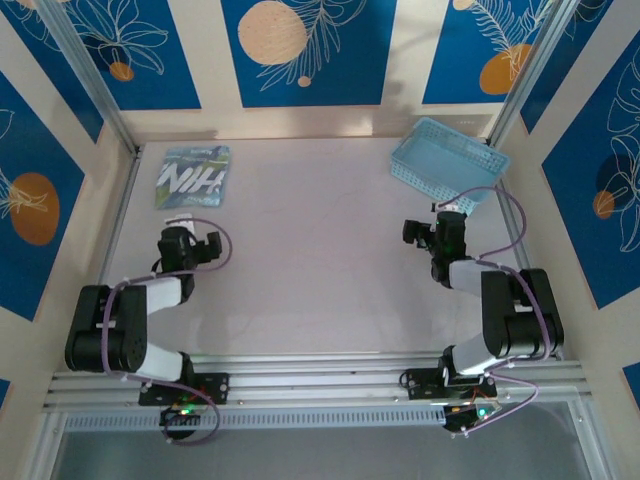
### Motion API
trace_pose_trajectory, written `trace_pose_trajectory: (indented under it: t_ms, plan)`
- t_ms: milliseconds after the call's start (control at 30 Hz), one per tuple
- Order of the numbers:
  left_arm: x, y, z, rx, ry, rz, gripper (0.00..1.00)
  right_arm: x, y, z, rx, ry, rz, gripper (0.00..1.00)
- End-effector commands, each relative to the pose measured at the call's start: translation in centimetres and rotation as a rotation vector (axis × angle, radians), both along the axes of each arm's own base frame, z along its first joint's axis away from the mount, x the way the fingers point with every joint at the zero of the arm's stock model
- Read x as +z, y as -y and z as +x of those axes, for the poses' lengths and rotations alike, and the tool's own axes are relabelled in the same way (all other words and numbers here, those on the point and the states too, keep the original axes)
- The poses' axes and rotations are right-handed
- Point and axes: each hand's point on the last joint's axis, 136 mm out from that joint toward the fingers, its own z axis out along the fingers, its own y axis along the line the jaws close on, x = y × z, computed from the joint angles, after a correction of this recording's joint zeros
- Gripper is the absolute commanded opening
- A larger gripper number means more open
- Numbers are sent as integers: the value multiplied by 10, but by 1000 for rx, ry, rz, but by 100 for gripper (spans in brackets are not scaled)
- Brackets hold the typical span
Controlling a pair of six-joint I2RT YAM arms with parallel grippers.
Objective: Fold and stack the t-shirts
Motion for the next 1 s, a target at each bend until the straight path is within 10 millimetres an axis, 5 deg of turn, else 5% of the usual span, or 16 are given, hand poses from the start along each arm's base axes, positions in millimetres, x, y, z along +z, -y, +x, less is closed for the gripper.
trace_pose_trajectory:
  t_ms: [0,100,233,300,967]
  plan:
    - [34,-7,-12,23,261,25,100,21,-11,0,87,200,10,99]
    - [34,-6,-12,16,267,23,100,26,-17,-11,130,267,12,99]
    - [19,24,23,-136,178,76,100,19,-28,5,177,187,-7,100]
    - [10,27,20,-143,127,81,100,17,-15,6,130,167,35,99]
    - [10,30,21,-145,102,105,100,18,-15,6,122,178,22,99]
